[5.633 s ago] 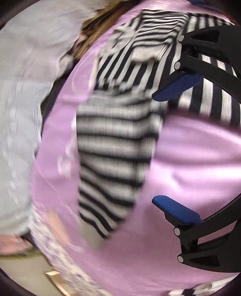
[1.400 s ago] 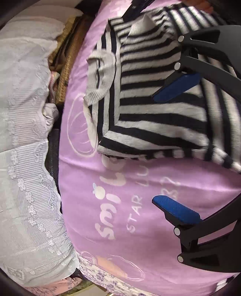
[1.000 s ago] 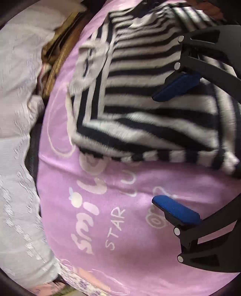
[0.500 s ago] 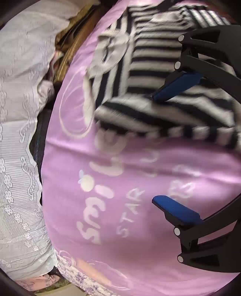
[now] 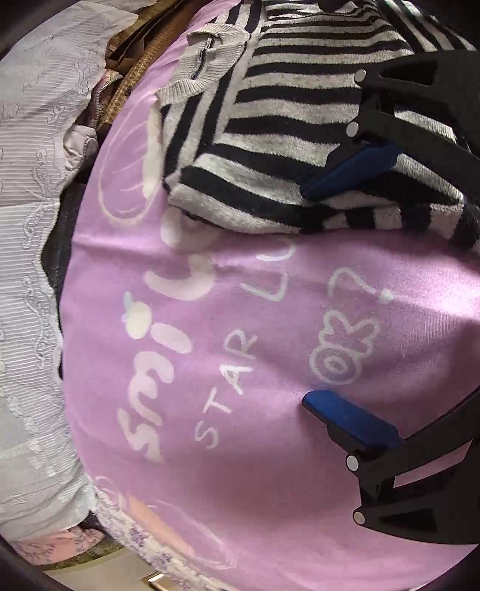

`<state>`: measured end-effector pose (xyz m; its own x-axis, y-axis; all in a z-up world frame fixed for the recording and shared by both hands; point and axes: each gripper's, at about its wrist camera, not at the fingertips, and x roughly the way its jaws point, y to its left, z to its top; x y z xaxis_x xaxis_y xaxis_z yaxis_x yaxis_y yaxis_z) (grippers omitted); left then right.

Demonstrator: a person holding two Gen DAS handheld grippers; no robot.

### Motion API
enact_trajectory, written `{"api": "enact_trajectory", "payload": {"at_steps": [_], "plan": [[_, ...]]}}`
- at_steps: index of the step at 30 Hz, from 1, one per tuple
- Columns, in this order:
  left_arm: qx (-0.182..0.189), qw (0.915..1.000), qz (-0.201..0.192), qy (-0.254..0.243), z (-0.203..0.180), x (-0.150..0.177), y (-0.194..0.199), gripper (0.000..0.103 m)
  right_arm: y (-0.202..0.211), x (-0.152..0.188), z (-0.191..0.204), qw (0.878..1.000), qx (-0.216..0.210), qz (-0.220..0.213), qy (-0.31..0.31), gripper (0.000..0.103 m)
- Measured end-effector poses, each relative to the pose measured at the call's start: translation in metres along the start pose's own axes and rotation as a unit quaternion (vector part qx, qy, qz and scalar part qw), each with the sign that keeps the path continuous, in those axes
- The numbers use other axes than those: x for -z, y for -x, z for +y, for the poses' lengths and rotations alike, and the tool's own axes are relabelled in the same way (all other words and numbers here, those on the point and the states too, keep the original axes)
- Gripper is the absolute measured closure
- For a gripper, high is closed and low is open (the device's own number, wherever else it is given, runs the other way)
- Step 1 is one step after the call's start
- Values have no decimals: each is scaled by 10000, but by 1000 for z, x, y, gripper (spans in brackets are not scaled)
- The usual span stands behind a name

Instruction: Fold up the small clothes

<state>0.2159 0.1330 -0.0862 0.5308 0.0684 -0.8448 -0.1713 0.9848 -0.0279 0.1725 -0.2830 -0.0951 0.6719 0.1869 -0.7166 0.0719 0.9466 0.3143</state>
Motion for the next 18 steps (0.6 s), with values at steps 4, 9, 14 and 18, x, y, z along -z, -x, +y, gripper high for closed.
{"api": "enact_trajectory", "payload": {"at_steps": [4,9,14,18], "plan": [[653,9975,36,271,17,17,29,5,38,10,-2,9994,-108,-313,-68,55],[1011,9948,-122,-33,26,66,69,5,77,46,-13,9997,-71,-251,33,55],[1306,9905,95,-423,24,126,93,5,119,94,-28,9998,-30,-187,89,52],[1067,9899,59,-933,11,168,111,4,153,127,-45,9997,66,-234,27,47]]}}
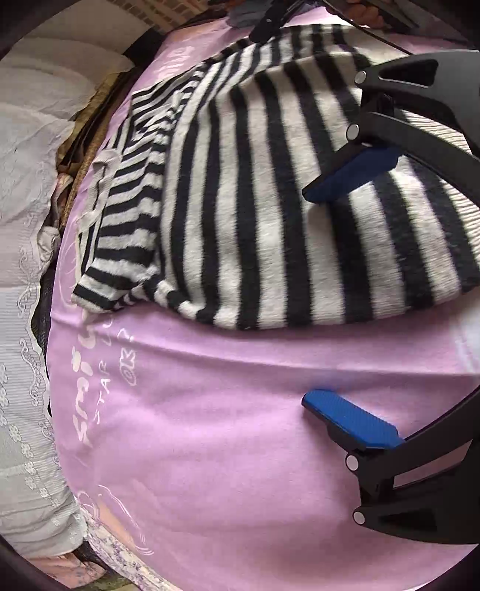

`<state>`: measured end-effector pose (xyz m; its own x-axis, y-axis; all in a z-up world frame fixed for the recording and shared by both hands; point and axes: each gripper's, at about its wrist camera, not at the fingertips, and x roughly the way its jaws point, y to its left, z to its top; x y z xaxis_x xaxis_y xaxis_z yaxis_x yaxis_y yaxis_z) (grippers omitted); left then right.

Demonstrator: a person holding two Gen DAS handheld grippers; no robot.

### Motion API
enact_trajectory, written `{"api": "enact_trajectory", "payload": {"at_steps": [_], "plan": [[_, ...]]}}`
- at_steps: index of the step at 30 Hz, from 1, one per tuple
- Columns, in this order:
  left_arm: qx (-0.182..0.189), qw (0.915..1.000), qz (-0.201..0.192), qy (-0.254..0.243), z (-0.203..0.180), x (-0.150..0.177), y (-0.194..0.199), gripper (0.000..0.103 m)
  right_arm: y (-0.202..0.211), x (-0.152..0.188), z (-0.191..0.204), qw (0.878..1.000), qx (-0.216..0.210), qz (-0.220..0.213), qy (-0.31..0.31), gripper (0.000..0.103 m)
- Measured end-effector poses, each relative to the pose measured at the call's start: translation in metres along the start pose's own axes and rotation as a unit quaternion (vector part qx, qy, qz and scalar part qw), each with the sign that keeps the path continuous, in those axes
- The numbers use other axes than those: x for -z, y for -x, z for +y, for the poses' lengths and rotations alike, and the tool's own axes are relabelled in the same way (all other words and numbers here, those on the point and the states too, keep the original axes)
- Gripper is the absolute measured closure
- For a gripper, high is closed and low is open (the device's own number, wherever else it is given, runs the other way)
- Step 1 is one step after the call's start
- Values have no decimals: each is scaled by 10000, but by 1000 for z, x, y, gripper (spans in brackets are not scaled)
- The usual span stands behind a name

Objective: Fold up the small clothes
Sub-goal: 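Grasp a sleeve cuff with the left gripper while the right gripper grasps another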

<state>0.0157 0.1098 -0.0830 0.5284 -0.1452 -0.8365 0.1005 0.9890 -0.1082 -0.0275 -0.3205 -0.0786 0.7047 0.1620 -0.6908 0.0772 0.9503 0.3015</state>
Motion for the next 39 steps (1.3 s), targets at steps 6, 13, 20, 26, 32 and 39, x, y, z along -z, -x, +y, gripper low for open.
{"api": "enact_trajectory", "payload": {"at_steps": [6,13,20,26,32,39], "plan": [[406,9982,-16,-440,-23,46,24,4,42,34,-18,9999,-65,-108,-104,45],[758,9944,1,-741,-48,48,20,5,46,55,-26,9994,-177,220,-221,40],[794,9898,-213,-1168,-78,43,20,36,24,55,11,9975,-496,462,209,85],[1048,9890,-280,-1008,-67,48,29,60,34,60,0,9963,-715,470,-18,87],[1240,9896,-115,-719,-57,45,21,51,35,63,-6,9947,-880,516,-153,85],[905,9888,-717,-949,-67,19,47,80,59,38,8,9949,-1006,-91,30,89]]}}
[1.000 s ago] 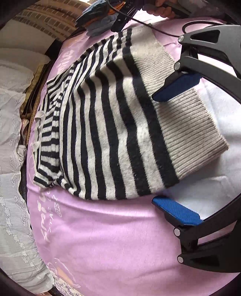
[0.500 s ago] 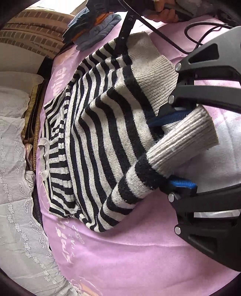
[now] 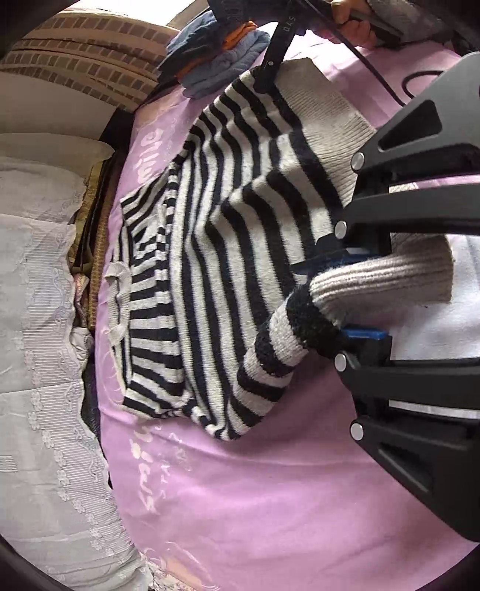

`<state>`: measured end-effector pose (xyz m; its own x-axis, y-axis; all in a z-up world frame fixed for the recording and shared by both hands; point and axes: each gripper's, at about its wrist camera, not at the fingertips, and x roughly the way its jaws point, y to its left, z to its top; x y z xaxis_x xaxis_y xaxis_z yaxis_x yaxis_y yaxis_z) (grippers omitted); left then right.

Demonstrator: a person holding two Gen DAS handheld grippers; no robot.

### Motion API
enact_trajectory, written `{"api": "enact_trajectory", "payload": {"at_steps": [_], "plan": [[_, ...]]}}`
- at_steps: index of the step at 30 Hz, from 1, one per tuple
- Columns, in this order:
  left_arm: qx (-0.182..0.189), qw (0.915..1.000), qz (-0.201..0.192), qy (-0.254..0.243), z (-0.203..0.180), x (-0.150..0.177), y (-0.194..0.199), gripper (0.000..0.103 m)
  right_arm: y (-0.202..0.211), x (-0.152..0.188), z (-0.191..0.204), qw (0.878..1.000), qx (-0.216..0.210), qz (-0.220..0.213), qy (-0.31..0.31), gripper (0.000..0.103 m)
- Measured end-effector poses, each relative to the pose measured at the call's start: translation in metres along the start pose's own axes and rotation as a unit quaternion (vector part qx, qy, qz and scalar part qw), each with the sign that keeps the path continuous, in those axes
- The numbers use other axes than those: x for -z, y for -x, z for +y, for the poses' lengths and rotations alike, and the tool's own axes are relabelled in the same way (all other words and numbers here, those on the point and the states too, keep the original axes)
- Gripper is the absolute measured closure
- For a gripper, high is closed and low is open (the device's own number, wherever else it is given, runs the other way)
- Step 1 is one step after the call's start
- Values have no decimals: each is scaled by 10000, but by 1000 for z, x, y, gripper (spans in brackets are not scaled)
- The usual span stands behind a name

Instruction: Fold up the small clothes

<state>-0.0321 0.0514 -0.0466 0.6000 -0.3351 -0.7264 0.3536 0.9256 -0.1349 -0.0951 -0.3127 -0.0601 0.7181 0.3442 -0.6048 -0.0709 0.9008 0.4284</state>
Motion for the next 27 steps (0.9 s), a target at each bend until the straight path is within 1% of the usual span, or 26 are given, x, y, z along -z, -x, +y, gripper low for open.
{"api": "enact_trajectory", "payload": {"at_steps": [5,12,16,22,27], "plan": [[-167,9993,-330,99,4,-31,7,81,2,-30,10,9996,-48,-284,75,89],[-312,9966,-684,324,11,-63,7,81,-11,-62,12,9985,-127,-511,-112,89],[-314,9955,-770,451,16,-77,1,81,-22,-78,10,9980,-173,-565,-215,89],[-421,9943,-822,525,23,-94,-9,81,-42,-104,12,9971,-181,-676,-283,89],[-611,9929,-858,552,29,-113,-19,81,-57,-125,9,9958,-206,-791,-420,89]]}}
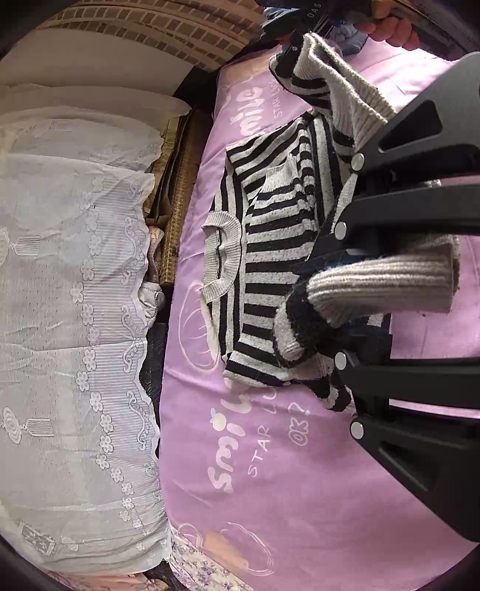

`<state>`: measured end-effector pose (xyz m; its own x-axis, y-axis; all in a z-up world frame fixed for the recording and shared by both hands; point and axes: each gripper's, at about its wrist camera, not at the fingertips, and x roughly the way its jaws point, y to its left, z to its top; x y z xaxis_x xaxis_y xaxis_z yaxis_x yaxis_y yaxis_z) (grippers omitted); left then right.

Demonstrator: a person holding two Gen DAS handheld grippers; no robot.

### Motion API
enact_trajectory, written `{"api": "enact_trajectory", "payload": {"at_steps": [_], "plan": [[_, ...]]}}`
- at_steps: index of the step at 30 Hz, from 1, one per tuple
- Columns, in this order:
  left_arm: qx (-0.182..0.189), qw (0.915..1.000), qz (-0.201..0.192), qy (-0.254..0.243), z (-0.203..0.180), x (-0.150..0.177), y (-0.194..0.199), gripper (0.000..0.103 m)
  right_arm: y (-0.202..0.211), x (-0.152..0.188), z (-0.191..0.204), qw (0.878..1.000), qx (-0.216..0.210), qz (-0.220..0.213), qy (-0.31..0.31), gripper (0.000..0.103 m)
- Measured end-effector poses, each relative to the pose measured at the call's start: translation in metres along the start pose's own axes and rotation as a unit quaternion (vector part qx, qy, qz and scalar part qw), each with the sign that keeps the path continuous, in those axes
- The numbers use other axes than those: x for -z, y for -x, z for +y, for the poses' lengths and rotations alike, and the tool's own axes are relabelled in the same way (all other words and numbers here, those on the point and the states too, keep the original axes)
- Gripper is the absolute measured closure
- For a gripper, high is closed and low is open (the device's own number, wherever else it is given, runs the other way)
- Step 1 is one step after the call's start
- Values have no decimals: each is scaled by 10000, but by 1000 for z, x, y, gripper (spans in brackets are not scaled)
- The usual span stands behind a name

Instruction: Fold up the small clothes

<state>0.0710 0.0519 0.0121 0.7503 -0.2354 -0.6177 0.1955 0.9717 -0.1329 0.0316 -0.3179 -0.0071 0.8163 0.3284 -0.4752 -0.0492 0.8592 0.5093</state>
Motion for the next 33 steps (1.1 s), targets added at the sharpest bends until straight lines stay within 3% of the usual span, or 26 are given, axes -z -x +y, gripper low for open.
{"api": "enact_trajectory", "payload": {"at_steps": [21,27,33], "plan": [[-180,9983,113,534,20,-59,-93,80,-88,-55,-40,9980,87,-138,-618,88],[-224,9962,305,784,28,-62,-133,79,-121,-57,-59,9973,301,-24,-677,86],[-296,9914,657,1094,39,-47,-182,77,-142,-51,-85,9953,455,73,-853,80]]}}
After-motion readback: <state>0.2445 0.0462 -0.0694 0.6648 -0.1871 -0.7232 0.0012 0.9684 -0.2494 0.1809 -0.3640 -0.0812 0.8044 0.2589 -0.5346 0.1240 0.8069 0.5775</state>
